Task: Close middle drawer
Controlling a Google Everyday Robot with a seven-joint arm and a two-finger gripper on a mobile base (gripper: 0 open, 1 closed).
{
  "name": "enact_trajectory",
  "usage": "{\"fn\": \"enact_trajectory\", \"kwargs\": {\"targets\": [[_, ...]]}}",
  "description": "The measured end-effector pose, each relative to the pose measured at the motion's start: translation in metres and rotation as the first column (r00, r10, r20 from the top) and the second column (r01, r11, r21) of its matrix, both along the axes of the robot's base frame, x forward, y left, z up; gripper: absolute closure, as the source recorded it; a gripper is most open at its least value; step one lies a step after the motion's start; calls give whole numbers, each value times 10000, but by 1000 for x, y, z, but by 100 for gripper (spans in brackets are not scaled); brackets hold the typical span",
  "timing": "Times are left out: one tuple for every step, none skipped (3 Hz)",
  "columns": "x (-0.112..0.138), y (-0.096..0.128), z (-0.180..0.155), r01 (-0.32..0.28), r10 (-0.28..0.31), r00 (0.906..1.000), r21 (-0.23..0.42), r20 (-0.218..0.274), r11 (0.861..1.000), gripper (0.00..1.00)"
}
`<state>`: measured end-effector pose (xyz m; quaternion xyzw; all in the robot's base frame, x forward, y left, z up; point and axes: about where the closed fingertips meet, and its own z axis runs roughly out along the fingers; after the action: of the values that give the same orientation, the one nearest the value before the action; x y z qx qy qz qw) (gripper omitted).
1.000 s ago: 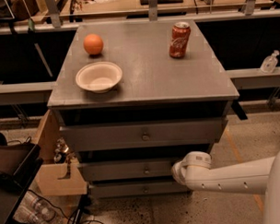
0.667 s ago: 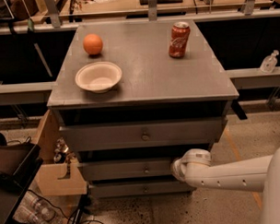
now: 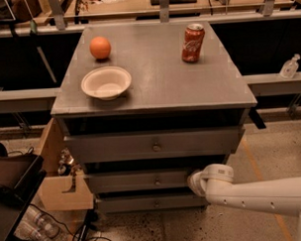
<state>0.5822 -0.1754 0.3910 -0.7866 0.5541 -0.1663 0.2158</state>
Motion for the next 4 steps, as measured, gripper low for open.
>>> {"fn": "enact_trajectory", "kwargs": {"targets": [[-9, -10, -3, 305, -306, 9995, 332, 40, 9990, 100], [-42, -41, 4, 772, -753, 9967, 694, -294, 9946, 100], [-118, -112, 23, 3001, -2820, 9513, 1653, -1243, 9395, 100], [-183, -183, 44, 5749, -5394, 8182, 2748, -1992, 7707, 100]]}}
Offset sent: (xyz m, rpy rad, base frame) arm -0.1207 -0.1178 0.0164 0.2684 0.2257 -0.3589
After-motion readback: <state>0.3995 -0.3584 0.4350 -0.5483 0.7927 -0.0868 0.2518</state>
